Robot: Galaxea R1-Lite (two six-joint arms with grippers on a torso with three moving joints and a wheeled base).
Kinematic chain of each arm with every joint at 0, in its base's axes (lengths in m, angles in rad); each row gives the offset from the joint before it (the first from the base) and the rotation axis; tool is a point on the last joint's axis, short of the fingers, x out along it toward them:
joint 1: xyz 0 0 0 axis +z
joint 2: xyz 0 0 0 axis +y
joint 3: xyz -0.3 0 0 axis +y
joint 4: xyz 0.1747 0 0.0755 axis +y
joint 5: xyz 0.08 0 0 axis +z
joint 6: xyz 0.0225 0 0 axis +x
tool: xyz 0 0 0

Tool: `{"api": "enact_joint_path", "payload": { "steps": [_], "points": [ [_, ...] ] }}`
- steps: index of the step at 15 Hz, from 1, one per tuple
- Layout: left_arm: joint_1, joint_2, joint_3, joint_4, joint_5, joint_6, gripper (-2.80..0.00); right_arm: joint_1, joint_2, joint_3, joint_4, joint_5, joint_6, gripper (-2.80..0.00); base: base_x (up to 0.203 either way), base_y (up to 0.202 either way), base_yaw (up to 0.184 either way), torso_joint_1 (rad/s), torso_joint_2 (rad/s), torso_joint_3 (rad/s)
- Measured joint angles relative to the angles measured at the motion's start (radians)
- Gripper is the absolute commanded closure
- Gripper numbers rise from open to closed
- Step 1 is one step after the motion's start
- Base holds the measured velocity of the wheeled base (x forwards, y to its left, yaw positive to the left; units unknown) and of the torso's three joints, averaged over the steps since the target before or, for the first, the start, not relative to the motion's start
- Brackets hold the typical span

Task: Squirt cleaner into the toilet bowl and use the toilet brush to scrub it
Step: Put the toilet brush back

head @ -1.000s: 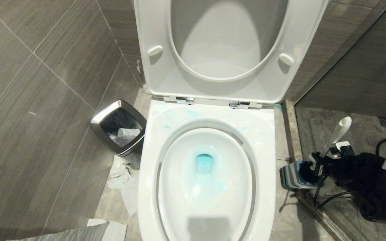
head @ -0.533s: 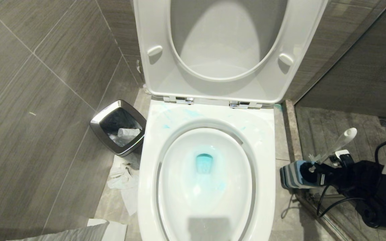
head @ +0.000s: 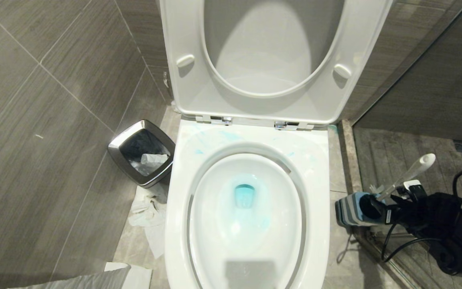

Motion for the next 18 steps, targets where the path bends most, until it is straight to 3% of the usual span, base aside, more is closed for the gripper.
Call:
{"api": "enact_joint_path", "payload": {
  "steps": [13,18],
  "points": [
    [0.0,0.0,0.0,0.005,-0.004,0.013,0.0,0.007,-0.178,0.238,-0.001,-0.009,0.009,-2.8,0.0,0.0,0.0,0.0,0.0,0.0],
    [0.0,0.0,0.0,0.003,0.001,-0.009,0.0,0.005,-0.324,0.347,-0.002,-0.012,0.059,-2.8,0.0,0.0,0.0,0.0,0.0,0.0]
  ]
}}
